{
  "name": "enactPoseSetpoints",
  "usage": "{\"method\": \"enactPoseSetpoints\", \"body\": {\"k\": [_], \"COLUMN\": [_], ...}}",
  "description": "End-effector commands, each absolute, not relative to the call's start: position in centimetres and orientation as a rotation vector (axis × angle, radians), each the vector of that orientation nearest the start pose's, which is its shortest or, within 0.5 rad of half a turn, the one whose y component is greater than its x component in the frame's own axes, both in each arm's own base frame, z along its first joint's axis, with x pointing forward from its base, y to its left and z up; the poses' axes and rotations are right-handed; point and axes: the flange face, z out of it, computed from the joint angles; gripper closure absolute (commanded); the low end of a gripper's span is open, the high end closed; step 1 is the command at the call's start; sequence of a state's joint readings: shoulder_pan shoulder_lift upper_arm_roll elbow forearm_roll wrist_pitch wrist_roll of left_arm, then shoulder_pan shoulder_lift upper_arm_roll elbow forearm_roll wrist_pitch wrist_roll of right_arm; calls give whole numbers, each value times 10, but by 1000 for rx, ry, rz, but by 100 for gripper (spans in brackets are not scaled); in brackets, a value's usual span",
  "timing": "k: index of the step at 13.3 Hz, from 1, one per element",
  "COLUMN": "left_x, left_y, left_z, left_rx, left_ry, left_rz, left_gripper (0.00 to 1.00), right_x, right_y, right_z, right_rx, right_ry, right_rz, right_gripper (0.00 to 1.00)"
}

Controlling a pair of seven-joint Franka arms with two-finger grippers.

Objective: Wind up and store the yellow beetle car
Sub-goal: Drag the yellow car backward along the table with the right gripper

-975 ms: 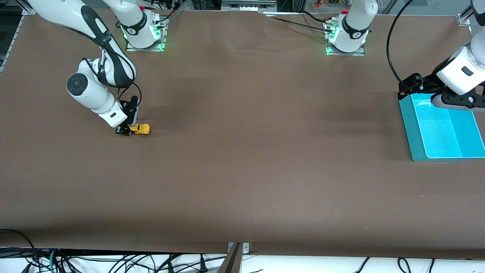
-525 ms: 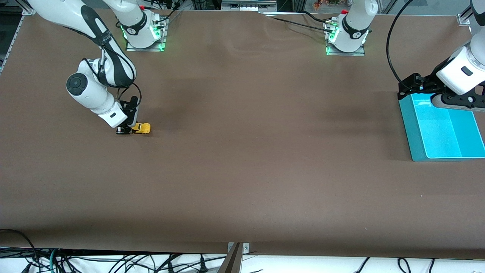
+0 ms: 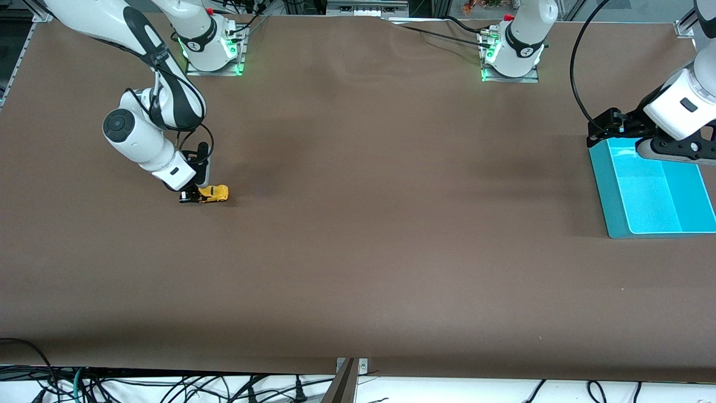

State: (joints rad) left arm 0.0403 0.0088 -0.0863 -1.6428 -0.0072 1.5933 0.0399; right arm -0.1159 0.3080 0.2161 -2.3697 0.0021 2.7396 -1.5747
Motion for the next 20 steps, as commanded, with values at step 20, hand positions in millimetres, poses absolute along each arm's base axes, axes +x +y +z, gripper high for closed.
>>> {"method": "enactPoseSetpoints", "body": {"k": [20], "left_x": [556], "left_y": [-40], "left_z": [594], "left_rx": [-3157], "left_ry": [127], "left_rz": [98], "left_gripper": [0], "right_x": [481], "right_y": [-173], "right_z": [154], "right_rx": [2217], "right_ry": [2311], "right_rz": [131], "right_gripper": [57]}}
